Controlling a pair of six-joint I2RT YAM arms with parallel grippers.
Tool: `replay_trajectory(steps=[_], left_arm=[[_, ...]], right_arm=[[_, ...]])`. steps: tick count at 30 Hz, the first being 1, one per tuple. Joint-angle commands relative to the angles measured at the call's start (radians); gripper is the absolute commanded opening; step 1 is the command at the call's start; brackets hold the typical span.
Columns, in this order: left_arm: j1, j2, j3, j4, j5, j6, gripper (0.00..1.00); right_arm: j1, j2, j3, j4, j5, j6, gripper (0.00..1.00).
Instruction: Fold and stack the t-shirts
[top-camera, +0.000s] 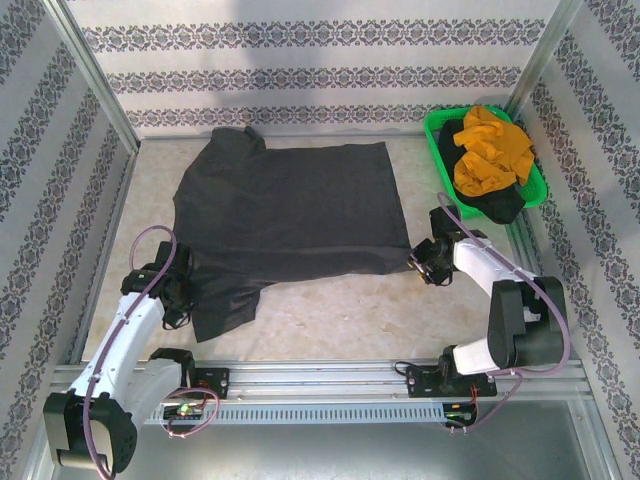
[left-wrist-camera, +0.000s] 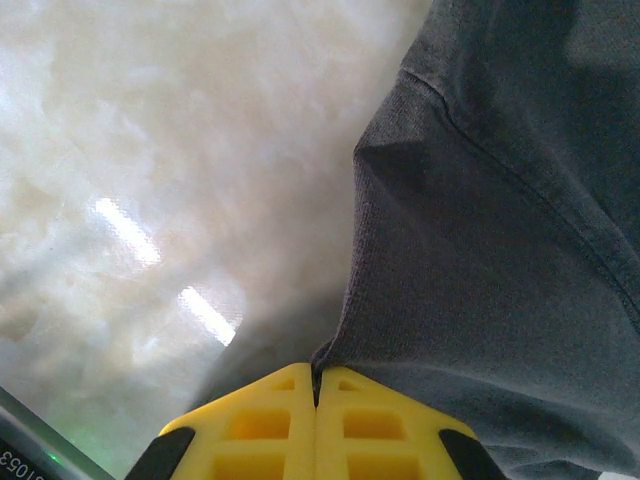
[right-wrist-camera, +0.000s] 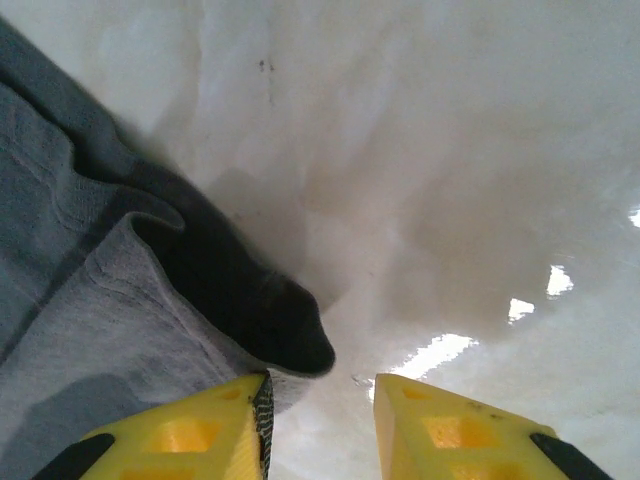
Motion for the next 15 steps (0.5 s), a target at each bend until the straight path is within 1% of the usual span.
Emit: replay_trajectory(steps=[1, 4, 11, 15], left_arm=[[0.015, -0.015, 0.019, -0.039, -0.004, 0.01, 0.0], [0.015, -0.02, 0.012, -0.039, -0.001, 0.007, 0.0], [0.015, -0.019, 0.006, -0.025, 0.003, 0.0, 0.0], [0.015, -0.016, -0.002, -0.021, -0.011, 0.001, 0.0]], right_arm=[[0.012, 0.028, 0.004, 0.043, -0.029, 0.04, 0.32], [0.022, 0.052, 0.013, 0.046, -0.033, 0.046, 0.3], [0.029, 0.132, 0.017, 0.094, -0.045, 0.072, 0.28], [0.03, 0.179, 0.047, 0.115, -0.023, 0.072, 0.23]])
